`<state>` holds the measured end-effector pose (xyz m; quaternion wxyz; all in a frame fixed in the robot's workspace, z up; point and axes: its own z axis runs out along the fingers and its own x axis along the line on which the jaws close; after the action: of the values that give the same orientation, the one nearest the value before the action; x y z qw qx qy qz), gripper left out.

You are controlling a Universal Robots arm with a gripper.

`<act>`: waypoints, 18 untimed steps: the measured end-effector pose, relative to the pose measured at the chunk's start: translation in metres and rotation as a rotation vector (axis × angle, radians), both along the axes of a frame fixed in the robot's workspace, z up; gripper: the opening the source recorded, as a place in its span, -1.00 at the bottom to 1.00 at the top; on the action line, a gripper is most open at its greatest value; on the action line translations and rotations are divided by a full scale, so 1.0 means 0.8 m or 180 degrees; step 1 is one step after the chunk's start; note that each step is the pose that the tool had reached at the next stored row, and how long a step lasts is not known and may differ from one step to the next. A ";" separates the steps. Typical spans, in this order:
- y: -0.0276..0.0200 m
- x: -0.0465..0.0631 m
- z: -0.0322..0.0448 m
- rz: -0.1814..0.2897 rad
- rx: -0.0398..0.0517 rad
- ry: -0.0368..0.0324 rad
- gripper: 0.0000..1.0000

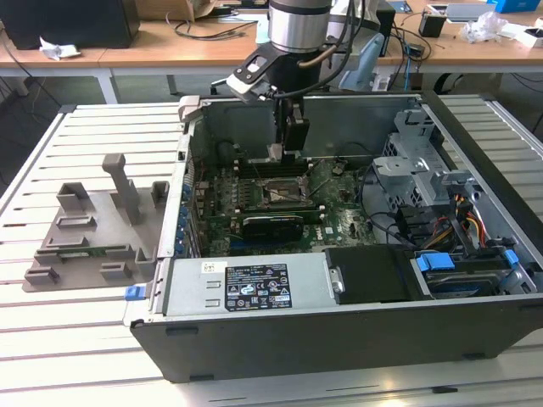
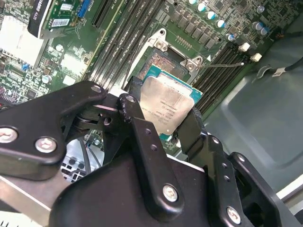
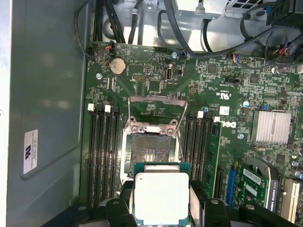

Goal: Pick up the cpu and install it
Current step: 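Place the cpu into insertion slot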

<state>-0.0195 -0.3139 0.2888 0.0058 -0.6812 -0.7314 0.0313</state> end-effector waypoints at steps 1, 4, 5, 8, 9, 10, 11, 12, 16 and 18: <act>0.0000 0.000 -0.0028 0.0000 0.0000 0.0001 0.09; 0.0000 0.000 -0.0106 0.0000 0.0000 0.0003 0.09; 0.0000 0.000 -0.0126 0.0000 0.0000 0.0004 0.09; 0.0000 0.001 -0.0196 0.0001 0.0000 0.0006 0.09; 0.0001 0.001 -0.0211 0.0000 0.0000 0.0006 0.09; 0.0003 0.002 -0.0225 0.0000 0.0000 0.0006 0.09; 0.0005 0.002 -0.0232 0.0000 -0.0001 0.0006 0.09; 0.0007 0.003 -0.0238 -0.0004 -0.0001 0.0006 0.09; 0.0010 0.006 -0.0264 -0.0224 -0.0002 0.0007 0.09; 0.0010 0.006 -0.0265 -0.0226 -0.0002 0.0007 0.09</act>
<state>-0.0148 -0.3131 0.2676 0.0074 -0.7067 -0.7068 0.0320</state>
